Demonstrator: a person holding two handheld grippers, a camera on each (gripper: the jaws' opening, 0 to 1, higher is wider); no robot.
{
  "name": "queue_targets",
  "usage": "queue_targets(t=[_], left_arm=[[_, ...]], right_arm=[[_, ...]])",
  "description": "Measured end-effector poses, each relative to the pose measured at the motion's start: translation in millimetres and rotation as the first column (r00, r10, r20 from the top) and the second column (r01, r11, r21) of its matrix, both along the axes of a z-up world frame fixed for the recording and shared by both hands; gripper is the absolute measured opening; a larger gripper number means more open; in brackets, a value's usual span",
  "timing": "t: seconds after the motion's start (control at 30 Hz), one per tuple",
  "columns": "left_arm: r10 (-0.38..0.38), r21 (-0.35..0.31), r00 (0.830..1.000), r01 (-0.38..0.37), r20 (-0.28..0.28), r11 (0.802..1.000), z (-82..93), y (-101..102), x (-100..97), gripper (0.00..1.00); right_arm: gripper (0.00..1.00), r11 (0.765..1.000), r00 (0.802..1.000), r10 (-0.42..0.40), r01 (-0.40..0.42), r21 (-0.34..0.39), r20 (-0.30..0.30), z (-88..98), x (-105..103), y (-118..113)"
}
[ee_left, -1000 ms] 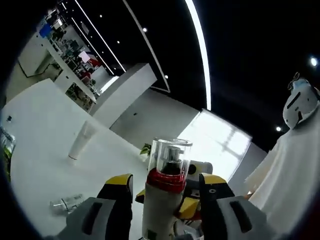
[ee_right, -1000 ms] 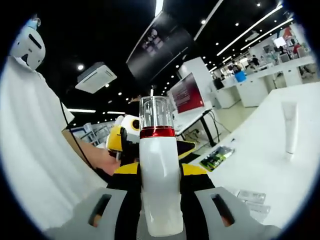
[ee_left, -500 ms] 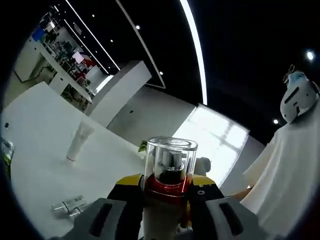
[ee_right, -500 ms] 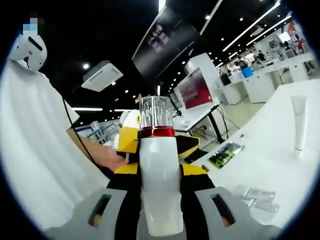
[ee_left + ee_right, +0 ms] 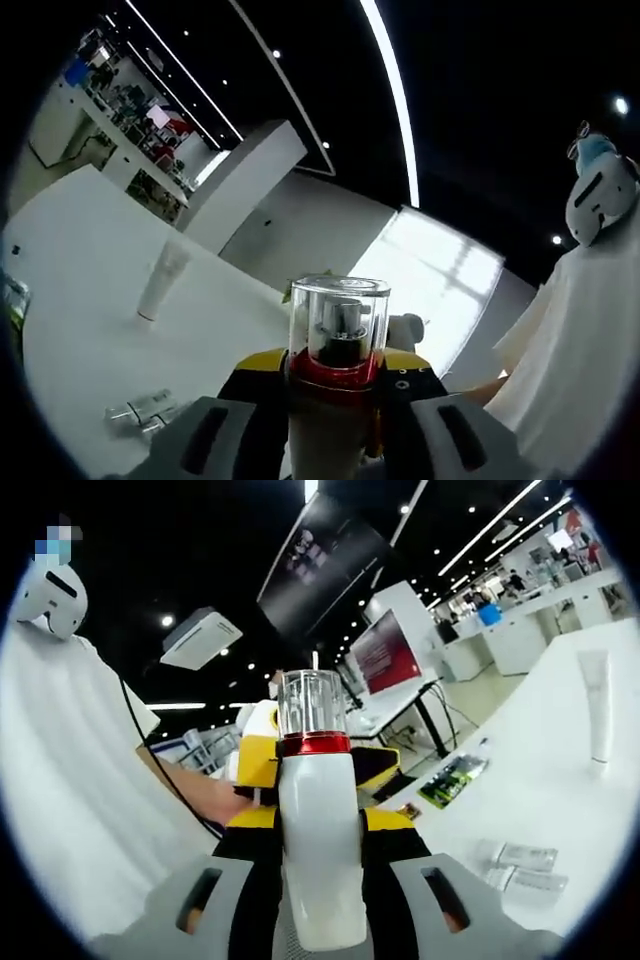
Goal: Arrange the skincare products in the storage area until every visible bottle or jar stands upright without overlapping.
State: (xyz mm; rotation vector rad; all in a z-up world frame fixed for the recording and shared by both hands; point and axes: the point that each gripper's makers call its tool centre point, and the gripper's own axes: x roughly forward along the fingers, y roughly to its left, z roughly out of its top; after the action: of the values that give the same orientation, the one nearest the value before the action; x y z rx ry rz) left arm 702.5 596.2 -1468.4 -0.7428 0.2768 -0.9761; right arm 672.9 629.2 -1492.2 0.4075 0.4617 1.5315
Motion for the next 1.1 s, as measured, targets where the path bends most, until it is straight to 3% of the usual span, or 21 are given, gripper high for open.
queue_targets(t=[0.27, 0.37, 0.53, 0.63, 0.7, 0.83, 1.1], left_arm=[[0.023, 0.021, 1.0, -0.023, -0.01, 1.0, -2.2, 5.4, 2.6, 0.32], [0.063, 0.037, 0.998, -0.064, 0.022, 0.997, 1.9, 8.9, 4.9, 0.32], [0.091, 0.035, 0.996, -0.092, 0.01, 0.995, 2.8, 14.5, 13.0, 0.31], [0.098, 0.082, 0.995, -0.1, 0.02, 0.992, 0.5, 12.6, 17.6, 0.31], [0.104, 0.098, 0.994, -0.105, 0.016, 0.99, -2.3, 12.1, 19.2, 0.31], [0.147, 0.107, 0.989, -0.146, -0.001, 0.983, -3.9, 14.7, 24.3, 0.31], [0.22, 0.134, 0.975, -0.215, -0.024, 0.967, -7.4, 17.5, 35.0, 0.31]], right_arm=[[0.28, 1.0, 1.0, -0.006, 0.006, -0.009, -0.029, -1.9, 2.4, 4.4], [0.29, 1.0, 1.0, -0.016, 0.016, -0.001, -0.024, 1.1, 4.9, 6.4], [0.3, 0.998, 0.997, -0.063, 0.064, -0.022, 0.05, 3.1, 12.4, 10.9], [0.3, 0.993, 0.986, -0.056, 0.071, -0.091, 0.158, -6.9, 13.6, 14.9], [0.31, 0.988, 0.978, -0.061, 0.087, -0.127, 0.199, -11.9, 14.2, 17.3], [0.32, 0.979, 0.975, -0.129, 0.154, -0.133, 0.178, -12.7, 20.7, 19.4], [0.35, 0.944, 0.949, -0.216, 0.262, -0.198, 0.228, -18.5, 33.0, 24.5]])
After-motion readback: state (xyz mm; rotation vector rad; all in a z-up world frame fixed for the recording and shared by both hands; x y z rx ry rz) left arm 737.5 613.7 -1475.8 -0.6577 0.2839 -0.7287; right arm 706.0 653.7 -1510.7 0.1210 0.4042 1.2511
